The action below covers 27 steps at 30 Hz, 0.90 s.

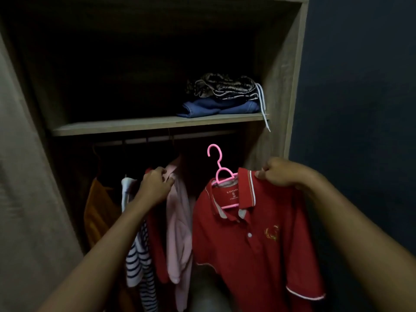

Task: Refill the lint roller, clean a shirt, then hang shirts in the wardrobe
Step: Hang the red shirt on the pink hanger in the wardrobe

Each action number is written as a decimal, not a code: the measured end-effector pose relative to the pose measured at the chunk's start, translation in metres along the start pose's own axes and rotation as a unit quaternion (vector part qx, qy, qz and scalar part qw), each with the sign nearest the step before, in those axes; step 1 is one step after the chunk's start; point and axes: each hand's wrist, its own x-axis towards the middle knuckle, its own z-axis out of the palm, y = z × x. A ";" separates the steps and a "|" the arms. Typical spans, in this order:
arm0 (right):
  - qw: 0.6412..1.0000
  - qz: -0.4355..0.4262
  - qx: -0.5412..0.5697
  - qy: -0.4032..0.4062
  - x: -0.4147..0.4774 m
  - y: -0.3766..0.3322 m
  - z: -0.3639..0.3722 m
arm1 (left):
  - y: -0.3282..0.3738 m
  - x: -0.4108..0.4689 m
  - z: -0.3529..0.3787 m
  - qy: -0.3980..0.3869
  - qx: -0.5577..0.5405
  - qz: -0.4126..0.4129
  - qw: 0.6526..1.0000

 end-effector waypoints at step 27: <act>0.880 0.020 0.437 0.185 0.162 -0.027 0.128 | 0.017 0.068 0.109 -0.051 0.104 -0.021 0.993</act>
